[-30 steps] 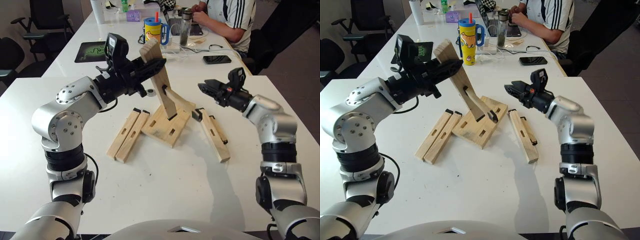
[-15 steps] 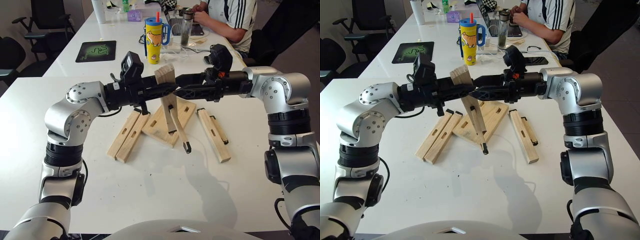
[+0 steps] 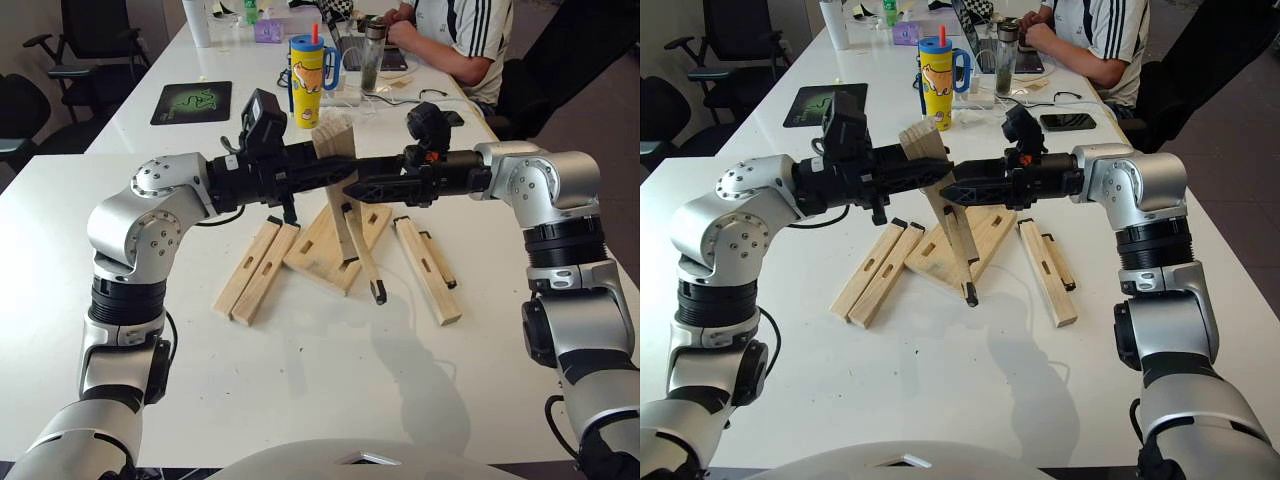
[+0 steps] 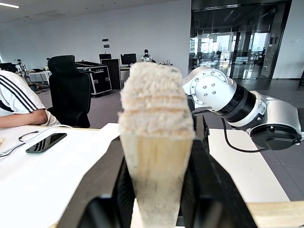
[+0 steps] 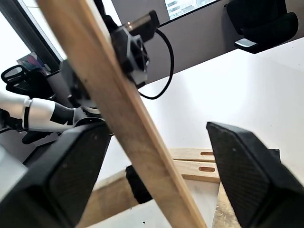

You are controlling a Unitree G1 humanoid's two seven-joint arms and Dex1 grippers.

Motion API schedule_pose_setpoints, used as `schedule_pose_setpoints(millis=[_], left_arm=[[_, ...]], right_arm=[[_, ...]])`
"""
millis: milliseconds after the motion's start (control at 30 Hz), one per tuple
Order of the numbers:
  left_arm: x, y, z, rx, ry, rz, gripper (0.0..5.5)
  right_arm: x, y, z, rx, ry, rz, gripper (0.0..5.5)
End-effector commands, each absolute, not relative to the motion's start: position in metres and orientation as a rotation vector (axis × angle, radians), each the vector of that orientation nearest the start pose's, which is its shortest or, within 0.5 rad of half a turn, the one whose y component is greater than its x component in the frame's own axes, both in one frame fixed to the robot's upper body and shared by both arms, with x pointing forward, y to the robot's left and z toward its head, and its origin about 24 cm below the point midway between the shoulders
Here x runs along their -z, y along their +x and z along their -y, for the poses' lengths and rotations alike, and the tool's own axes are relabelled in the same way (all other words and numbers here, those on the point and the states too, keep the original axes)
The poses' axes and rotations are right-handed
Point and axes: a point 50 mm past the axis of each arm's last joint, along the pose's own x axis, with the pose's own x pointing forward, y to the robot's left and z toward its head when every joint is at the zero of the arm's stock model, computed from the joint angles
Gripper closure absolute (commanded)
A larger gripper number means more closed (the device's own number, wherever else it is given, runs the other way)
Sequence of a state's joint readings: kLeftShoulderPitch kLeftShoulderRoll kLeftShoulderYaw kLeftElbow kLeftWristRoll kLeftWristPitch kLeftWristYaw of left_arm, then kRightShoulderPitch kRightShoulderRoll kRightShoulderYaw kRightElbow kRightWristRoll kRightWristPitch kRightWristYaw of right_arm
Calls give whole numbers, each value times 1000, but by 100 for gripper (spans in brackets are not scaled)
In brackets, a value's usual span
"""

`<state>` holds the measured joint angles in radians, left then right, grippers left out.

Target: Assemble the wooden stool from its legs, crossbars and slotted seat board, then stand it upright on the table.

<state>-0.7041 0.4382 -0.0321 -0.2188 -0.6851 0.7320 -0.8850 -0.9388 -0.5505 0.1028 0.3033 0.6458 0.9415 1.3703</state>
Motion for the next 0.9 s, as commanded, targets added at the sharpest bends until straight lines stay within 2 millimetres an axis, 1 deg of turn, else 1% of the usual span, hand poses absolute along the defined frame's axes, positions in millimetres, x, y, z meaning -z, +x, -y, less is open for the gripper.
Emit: schedule_pose_setpoints(millis=[33,200,300,333,467,700,733,800,900], left_arm=[[-236,285,-104,1329,29,136,447],[-239,287,-105,1318,26,148,447],[-240,287,-105,1316,29,153,447],[-239,287,-105,1316,32,153,447],[-237,286,-104,1319,46,144,447],[-234,290,-107,1293,47,129,447],[-233,291,-107,1289,46,127,410],[-233,292,-108,1280,45,126,388],[-232,293,-108,1273,45,125,345]], right_arm=[[-223,321,130,-1617,172,-344,246],[-217,319,130,-1623,151,-371,320],[-218,321,128,-1614,153,-361,372],[-219,322,127,-1608,159,-352,379],[-226,325,123,-1600,195,-320,381],[-229,324,123,-1615,216,-313,381],[-229,324,123,-1616,217,-312,381],[-229,324,124,-1612,222,-310,388],[-229,325,125,-1603,233,-307,423]])
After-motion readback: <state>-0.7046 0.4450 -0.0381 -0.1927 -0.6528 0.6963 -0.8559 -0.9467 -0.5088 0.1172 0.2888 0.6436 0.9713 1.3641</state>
